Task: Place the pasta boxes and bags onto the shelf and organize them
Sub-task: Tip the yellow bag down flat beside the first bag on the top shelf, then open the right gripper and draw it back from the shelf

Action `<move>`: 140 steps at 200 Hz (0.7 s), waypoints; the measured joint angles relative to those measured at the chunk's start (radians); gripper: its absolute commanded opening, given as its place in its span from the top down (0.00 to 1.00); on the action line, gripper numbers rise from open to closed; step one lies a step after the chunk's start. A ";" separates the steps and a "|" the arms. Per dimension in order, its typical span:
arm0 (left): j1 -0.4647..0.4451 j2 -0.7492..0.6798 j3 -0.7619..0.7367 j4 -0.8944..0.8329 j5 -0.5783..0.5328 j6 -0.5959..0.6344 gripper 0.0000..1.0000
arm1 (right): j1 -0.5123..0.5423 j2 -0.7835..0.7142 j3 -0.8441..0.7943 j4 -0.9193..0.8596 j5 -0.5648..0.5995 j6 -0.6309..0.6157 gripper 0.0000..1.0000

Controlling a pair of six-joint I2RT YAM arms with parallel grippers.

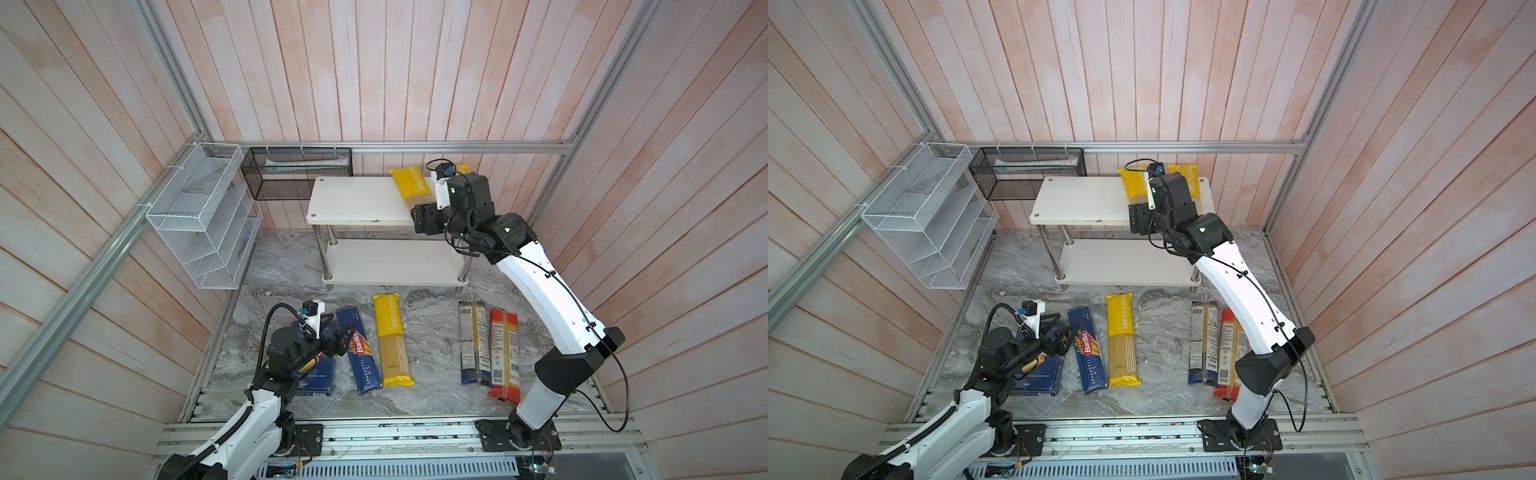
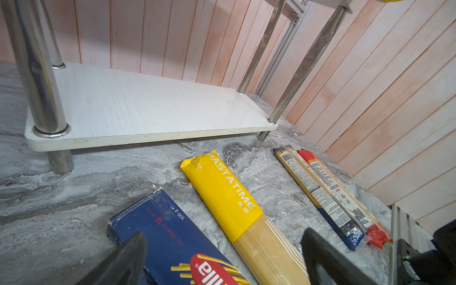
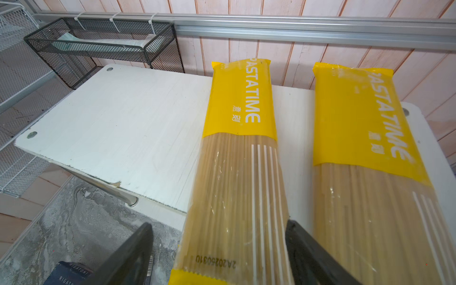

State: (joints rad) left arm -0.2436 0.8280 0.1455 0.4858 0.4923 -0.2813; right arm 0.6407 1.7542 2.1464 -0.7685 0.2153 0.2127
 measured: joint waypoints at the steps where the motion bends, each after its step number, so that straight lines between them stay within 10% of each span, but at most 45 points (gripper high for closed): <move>1: 0.000 0.000 0.000 0.000 0.000 0.000 0.00 | 0.000 0.003 0.003 0.000 0.001 0.000 0.16; 140: 0.000 -0.032 -0.002 -0.003 -0.003 0.000 0.01 | 0.000 0.167 0.163 -0.066 0.129 0.072 0.14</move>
State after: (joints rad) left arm -0.2436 0.7956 0.1436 0.4824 0.4896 -0.2813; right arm 0.6407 1.9213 2.3096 -0.8349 0.3439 0.2848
